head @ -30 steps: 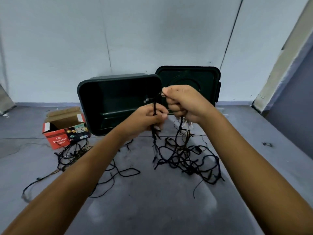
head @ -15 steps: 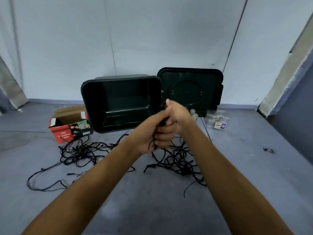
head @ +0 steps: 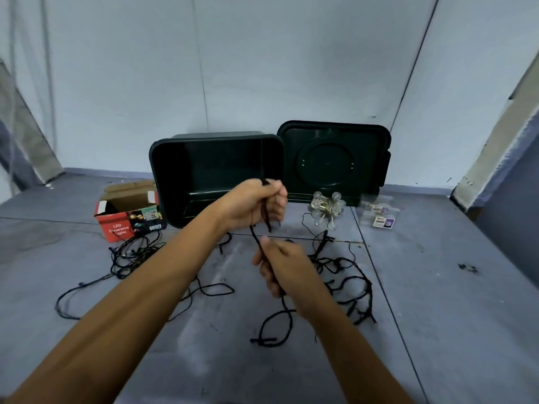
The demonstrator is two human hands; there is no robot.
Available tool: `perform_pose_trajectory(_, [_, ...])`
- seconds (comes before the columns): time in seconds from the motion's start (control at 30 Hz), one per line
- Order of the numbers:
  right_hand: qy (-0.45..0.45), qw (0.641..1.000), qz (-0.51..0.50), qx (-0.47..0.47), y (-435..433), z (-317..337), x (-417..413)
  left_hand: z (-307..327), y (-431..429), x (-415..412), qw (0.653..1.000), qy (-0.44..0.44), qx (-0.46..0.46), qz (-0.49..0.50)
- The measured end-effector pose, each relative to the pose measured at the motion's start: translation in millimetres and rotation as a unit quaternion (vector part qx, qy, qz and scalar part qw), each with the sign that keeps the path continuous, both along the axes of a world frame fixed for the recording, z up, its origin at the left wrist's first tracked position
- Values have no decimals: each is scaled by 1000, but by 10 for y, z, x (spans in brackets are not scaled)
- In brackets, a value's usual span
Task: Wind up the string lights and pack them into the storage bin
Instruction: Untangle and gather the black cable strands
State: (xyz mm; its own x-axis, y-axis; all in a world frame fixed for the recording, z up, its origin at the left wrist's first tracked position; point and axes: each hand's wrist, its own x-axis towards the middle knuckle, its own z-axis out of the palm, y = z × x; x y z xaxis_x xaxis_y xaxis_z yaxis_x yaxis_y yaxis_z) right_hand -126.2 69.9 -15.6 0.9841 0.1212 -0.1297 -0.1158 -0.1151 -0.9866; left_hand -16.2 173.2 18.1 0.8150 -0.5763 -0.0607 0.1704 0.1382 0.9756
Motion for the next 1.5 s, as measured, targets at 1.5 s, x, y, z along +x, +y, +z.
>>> perform_pose_trajectory(1.5, [-210, 972, -45, -92, -189, 592, 737, -270, -34, -611, 982, 43, -86, -161])
